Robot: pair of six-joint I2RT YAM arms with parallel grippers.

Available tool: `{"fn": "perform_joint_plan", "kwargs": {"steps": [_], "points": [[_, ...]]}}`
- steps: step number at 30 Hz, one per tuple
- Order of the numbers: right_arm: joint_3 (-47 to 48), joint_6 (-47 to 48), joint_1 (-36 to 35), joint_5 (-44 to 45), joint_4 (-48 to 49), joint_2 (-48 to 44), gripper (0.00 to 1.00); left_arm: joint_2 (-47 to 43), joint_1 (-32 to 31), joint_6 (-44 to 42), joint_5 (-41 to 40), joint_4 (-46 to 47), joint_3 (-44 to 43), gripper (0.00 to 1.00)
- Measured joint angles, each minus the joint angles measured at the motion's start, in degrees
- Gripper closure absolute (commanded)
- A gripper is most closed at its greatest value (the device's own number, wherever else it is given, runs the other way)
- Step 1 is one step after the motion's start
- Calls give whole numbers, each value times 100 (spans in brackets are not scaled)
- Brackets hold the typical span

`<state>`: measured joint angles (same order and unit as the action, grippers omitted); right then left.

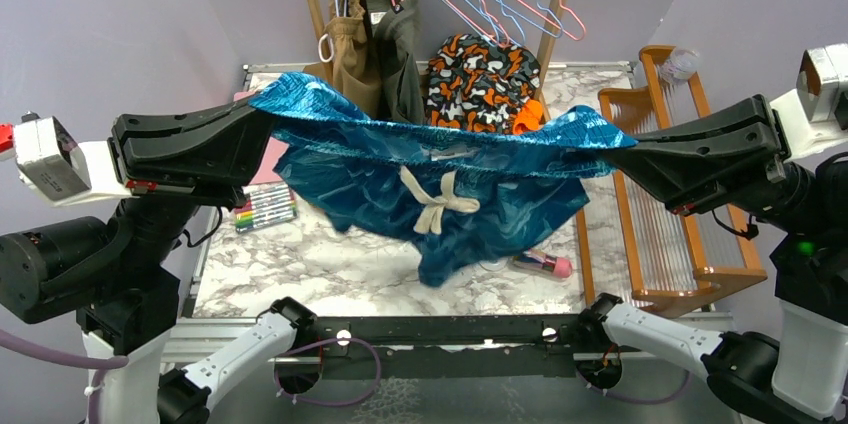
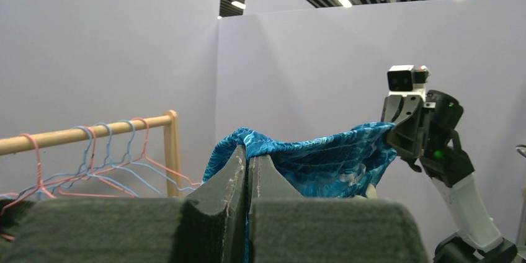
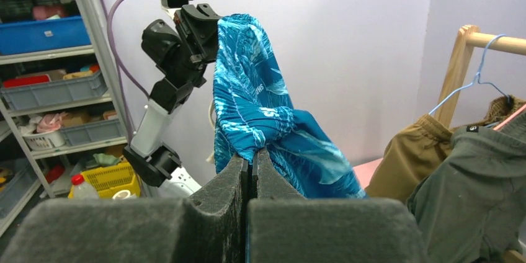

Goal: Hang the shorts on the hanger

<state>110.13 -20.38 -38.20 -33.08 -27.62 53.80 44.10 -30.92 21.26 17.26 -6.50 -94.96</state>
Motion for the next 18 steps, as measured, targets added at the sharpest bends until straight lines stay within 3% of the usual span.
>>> {"fn": "perform_joint_plan", "kwargs": {"steps": [10,18], "points": [[-568,94,0,212,72,-101,99,-15,4,74,140,350,439,100],[-350,199,0,214,146,164,99,170,4,52,107,444,446,100]]}}
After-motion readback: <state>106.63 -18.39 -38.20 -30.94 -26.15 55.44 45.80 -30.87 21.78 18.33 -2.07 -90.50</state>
